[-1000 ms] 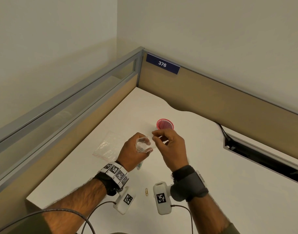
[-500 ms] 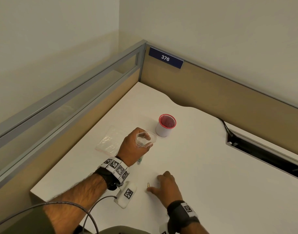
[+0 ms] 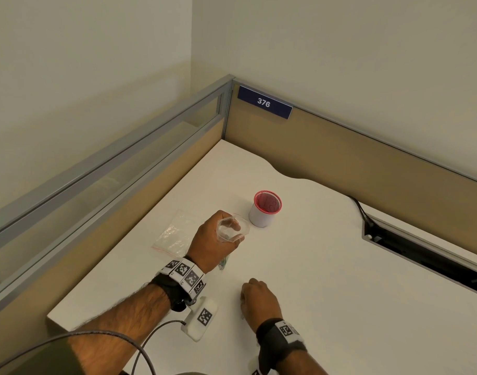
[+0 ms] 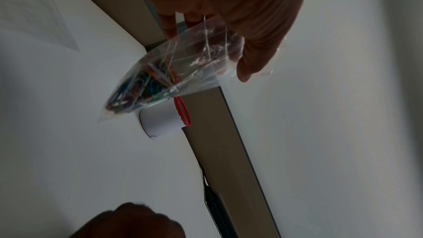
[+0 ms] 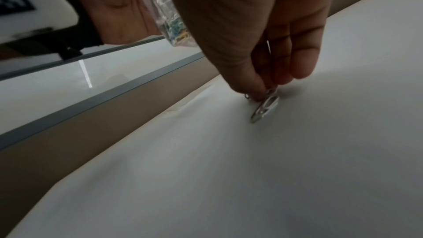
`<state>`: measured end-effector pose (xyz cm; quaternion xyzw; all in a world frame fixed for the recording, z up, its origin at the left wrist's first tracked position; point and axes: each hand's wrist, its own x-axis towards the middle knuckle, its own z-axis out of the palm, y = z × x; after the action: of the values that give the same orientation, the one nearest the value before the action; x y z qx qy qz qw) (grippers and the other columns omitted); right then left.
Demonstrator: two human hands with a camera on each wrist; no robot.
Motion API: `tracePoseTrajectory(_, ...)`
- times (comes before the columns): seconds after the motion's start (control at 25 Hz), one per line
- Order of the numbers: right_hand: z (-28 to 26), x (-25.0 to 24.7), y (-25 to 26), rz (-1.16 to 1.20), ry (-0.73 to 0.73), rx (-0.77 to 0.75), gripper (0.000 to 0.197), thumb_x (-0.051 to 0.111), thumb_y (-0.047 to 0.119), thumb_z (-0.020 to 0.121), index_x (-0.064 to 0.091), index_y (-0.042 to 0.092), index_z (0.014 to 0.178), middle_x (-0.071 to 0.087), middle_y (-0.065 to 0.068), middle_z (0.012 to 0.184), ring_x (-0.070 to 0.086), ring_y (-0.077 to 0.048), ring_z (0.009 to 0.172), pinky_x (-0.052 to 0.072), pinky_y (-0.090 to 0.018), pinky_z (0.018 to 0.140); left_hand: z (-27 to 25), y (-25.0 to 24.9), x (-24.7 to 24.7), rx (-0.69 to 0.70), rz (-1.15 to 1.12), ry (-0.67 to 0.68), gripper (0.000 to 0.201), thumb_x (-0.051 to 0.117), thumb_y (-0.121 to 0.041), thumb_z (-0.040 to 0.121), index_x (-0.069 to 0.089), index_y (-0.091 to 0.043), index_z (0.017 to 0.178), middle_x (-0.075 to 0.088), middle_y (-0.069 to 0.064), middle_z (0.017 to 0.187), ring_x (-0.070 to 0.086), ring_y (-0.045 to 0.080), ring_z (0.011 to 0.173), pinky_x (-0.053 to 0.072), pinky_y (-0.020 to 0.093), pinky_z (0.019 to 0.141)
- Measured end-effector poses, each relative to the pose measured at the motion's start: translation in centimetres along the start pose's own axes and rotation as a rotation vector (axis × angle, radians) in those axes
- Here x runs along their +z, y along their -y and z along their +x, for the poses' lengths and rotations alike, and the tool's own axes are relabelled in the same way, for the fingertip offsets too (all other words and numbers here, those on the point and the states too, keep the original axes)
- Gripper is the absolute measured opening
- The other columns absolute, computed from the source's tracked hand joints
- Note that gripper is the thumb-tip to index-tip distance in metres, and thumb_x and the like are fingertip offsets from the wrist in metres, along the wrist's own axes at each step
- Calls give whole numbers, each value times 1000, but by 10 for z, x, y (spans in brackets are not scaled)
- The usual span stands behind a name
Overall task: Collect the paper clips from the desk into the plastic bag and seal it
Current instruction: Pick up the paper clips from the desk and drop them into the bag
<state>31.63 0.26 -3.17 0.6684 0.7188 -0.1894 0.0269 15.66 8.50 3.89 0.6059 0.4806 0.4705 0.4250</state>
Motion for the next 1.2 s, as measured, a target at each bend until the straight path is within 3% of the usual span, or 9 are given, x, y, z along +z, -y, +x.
tracePoseTrajectory(0.12,7,-11,-2,43,61,38,9,49,13,88,58,16,91,53,-1,96,49,-19,89,45,-30,82,-1,1,0,-20,10,5,30,82,-14,77,60,-15,98,71,-1,100,65,12,103,48,9,83)
tracePoseTrajectory(0.24,9,-36,-5,163,25,74,7,54,16,83,53,21,79,54,3,89,52,-17,82,48,-28,76,-1,1,-1,-38,17,7,29,81,-16,78,60,-17,98,70,-4,101,65,10,103,51,15,85)
tracePoseTrajectory(0.36,11,-83,0,365,-169,39,8,63,17,81,57,21,76,60,3,82,56,-16,74,53,-29,70,1,4,-3,-56,26,-1,29,81,-16,78,60,-17,98,70,-5,100,65,9,103,51,16,85)
tracePoseTrajectory(0.48,10,-136,24,587,-393,-64,10,66,13,84,61,20,81,62,6,81,56,-8,72,50,-14,66,0,3,1,-61,46,0,29,81,-19,79,59,-19,98,69,-10,98,65,5,99,50,14,81)
tracePoseTrajectory(0.6,10,-166,50,742,-457,-153,11,68,14,84,64,23,82,64,7,81,58,-5,74,48,-6,64,0,-1,4,-42,82,25,30,80,-21,80,57,-23,100,66,-8,96,64,7,94,51,18,79)
tracePoseTrajectory(0.8,12,-156,63,572,-403,-205,8,65,21,87,69,20,94,63,8,91,58,-7,80,47,-13,69,2,3,3,-8,115,33,37,80,-19,79,51,-38,90,63,-17,83,63,-6,80,46,8,67)
tracePoseTrajectory(0.96,6,-143,36,559,-555,-190,12,62,16,90,69,22,98,60,14,89,57,-2,80,46,-9,71,-1,4,-4,-29,50,-1,29,81,-15,78,59,-21,97,69,-9,96,64,4,97,49,13,82)
tracePoseTrajectory(1.04,1,-120,9,444,-506,-124,12,62,15,90,67,23,97,59,11,89,56,-5,78,46,-15,72,-2,5,-5,-26,41,-19,29,81,-12,77,60,-15,97,71,-4,98,65,9,99,48,15,85)
tracePoseTrajectory(1.2,-27,-36,-27,218,-52,100,26,65,42,85,60,27,105,56,7,100,55,-12,91,42,-22,76,-3,5,-5,-32,5,-35,29,81,-8,76,60,-13,96,71,0,98,65,12,100,49,16,86)
